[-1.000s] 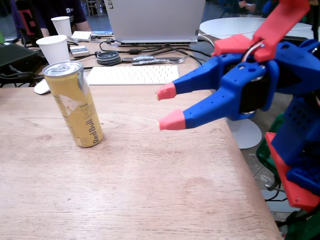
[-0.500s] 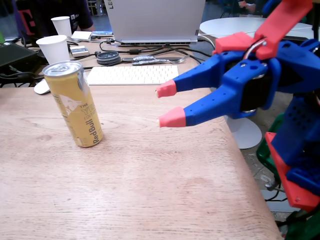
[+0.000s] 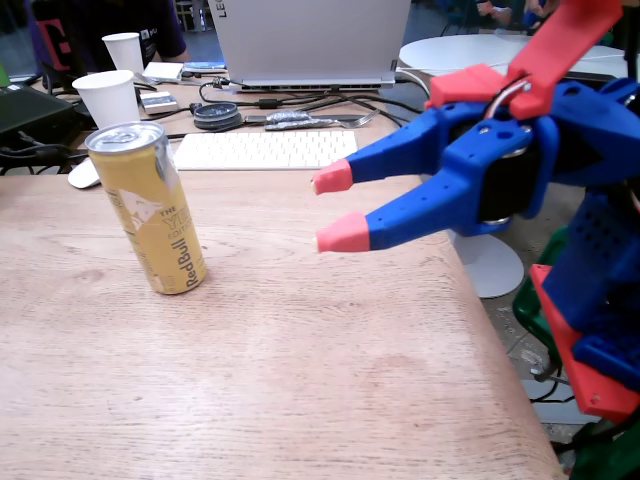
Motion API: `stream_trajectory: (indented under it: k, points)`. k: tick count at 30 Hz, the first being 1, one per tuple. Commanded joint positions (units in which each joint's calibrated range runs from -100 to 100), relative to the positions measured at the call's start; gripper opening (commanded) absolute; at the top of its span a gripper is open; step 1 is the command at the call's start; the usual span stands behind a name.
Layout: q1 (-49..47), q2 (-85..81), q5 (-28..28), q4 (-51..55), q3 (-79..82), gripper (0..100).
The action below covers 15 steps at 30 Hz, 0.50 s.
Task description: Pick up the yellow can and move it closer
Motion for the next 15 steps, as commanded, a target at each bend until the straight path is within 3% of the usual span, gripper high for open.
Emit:
stream_trajectory:
  k: [1, 8, 12, 15]
  points:
    - [0.7, 4.0, -0.1, -1.8, -0.5, 26]
    - [2.1, 30.7, 0.4, -34.4, -0.8, 25]
    - [19.8, 40.4, 0.4, -38.0, -2.3, 25]
    - [23.7, 46.1, 0.4, -38.1, -6.0, 25]
